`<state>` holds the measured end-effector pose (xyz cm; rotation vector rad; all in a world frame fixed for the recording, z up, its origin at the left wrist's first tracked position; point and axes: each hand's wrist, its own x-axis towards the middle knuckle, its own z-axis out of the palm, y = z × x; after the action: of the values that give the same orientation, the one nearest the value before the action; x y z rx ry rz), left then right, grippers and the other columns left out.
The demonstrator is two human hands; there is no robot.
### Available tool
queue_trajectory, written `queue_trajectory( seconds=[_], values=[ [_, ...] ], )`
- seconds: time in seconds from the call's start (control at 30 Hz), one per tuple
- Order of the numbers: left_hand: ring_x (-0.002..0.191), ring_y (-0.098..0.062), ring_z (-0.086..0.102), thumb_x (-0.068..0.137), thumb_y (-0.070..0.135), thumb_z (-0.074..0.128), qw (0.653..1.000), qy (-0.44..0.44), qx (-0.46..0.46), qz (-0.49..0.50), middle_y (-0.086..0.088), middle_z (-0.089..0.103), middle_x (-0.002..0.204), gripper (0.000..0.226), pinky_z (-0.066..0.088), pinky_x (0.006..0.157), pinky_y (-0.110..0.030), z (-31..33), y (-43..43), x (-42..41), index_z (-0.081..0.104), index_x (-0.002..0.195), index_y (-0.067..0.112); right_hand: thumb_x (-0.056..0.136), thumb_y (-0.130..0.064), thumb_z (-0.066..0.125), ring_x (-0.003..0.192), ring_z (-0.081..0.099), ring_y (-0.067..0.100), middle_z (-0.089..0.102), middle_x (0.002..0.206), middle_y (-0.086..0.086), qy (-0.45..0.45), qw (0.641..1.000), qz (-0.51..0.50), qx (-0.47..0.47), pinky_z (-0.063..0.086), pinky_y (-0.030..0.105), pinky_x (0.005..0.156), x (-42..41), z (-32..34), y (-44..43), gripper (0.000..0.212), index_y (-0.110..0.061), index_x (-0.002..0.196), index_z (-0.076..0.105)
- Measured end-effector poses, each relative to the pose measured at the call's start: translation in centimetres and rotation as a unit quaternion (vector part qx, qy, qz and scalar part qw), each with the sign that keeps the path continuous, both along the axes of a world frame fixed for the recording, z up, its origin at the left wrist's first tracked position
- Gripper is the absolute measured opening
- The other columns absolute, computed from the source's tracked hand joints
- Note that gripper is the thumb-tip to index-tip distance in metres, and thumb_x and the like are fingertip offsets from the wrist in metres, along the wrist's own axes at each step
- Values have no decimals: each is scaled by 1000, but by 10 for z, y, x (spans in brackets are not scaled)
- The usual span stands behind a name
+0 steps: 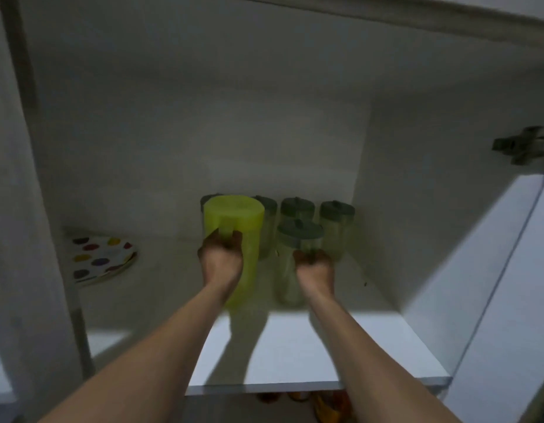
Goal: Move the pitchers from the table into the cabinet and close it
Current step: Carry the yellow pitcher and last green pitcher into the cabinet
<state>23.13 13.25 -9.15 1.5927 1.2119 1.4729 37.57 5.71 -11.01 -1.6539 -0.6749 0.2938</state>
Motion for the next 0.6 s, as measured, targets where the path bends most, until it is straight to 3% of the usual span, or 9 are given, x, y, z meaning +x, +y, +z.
queue_trajectory(
  seconds=[0.13,0.23,0.4,0.6],
  values=[
    [84,-44,62,95,28,58,999,28,24,17,-26,66,83,30,44,68,-40,-1,18,20,62,84,0,93,-23,65,71,56,26,59,70,7,-26,999,-3,-26,36,29,65,19,-10,25,30,-16,66,52],
    [86,-43,62,95,27,59,999,22,10,26,-26,66,82,32,37,67,-35,-1,30,30,64,87,-3,91,-23,67,75,61,28,65,78,12,-24,999,-1,-26,40,31,67,27,-10,38,24,-13,71,58],
    [98,-42,61,95,29,59,999,39,-5,25,-27,67,93,43,42,78,-41,0,41,44,63,110,-11,84,-29,69,80,70,38,72,81,18,-31,999,11,-38,55,46,71,40,-24,59,20,-15,72,61],
    [99,-42,62,95,28,60,999,40,-18,16,-27,68,98,39,43,78,-40,3,44,48,64,107,-10,88,-29,69,87,69,38,72,88,21,-53,997,16,-59,54,42,74,45,-20,61,27,-2,86,68]
  ],
)
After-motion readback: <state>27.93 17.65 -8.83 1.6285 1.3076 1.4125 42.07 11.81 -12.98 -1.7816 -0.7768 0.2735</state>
